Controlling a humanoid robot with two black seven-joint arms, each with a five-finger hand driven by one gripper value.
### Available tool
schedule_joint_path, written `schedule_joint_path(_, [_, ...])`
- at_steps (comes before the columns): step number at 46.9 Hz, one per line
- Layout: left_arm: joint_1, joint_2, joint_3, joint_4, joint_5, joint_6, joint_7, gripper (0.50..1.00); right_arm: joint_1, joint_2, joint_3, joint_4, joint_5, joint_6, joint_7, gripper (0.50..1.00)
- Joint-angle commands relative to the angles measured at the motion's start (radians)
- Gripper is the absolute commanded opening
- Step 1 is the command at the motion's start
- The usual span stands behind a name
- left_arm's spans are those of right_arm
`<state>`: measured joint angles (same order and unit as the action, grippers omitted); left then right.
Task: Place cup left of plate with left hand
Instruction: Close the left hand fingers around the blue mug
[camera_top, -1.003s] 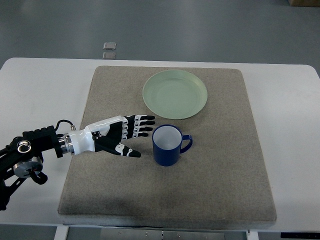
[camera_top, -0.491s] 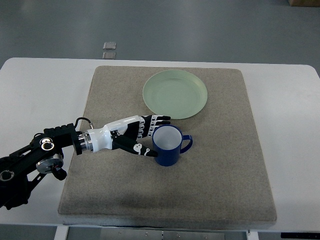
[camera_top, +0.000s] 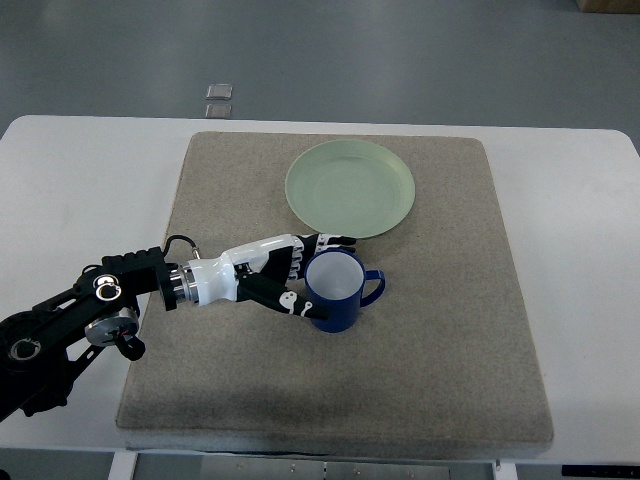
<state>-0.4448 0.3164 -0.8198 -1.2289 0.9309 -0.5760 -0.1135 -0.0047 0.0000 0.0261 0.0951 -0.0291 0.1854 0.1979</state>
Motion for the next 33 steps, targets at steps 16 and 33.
schedule_joint_path(16, [-0.012, -0.003, 0.019, -0.001, 0.019, -0.001, 0.003, 0.894, 0.0, 0.0, 0.0, 0.0, 0.0, 0.0, 0.0, 0.932])
schedule_joint_path(33, [-0.012, -0.002, 0.019, -0.003, 0.022, 0.001, 0.003, 0.827, 0.0, 0.0, 0.0, 0.0, 0.0, 0.0, 0.0, 0.932])
